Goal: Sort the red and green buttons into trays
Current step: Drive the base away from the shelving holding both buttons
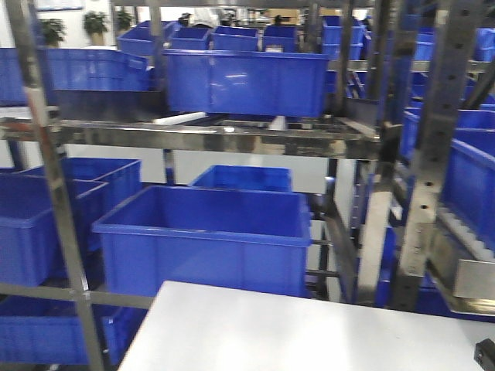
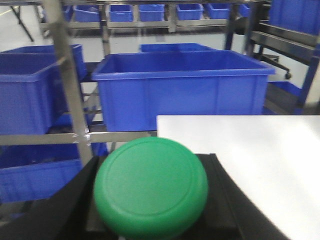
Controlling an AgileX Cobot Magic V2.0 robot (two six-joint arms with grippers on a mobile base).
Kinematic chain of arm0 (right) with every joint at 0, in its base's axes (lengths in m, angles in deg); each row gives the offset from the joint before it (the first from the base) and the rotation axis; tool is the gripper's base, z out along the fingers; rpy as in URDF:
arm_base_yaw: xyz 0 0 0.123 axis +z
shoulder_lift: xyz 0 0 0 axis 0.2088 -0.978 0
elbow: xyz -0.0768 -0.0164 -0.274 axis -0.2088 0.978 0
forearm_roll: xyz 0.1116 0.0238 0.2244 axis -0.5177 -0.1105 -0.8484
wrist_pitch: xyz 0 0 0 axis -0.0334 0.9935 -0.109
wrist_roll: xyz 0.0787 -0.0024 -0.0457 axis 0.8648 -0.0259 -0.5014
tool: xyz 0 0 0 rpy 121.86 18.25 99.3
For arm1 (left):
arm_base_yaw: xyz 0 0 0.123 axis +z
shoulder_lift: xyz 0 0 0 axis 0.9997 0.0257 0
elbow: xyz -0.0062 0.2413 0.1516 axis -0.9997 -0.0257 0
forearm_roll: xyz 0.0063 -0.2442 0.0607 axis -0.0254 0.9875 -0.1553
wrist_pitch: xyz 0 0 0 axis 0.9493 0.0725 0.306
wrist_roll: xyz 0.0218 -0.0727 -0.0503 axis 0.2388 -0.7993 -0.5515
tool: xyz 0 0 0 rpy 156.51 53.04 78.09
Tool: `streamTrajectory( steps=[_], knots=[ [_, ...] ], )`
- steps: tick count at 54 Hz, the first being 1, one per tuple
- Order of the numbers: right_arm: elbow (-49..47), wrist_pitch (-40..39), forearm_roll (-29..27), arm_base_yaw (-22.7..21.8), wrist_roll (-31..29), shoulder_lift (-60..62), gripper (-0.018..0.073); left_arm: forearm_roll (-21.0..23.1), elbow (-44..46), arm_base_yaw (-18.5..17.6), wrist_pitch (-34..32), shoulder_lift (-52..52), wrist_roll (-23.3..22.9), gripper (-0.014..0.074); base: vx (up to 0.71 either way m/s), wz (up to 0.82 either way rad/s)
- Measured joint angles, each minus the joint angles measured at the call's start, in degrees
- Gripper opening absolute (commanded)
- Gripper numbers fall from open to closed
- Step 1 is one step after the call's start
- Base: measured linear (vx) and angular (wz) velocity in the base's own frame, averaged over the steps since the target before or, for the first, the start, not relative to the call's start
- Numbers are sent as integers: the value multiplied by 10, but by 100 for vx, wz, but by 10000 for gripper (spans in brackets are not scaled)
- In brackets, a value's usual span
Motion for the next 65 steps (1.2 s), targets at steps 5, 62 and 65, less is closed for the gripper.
streamTrajectory(
  steps=[5,62,65],
  knots=[
    [0,0,0,0,0,0,-9,0,0,0,0,0,0,1,-5,45],
    [0,0,1,0,0,0,-9,0,0,0,0,0,0,2,-12,54],
    [0,0,1,0,0,0,-9,0,0,0,0,0,0,3,-13,64]
  ],
)
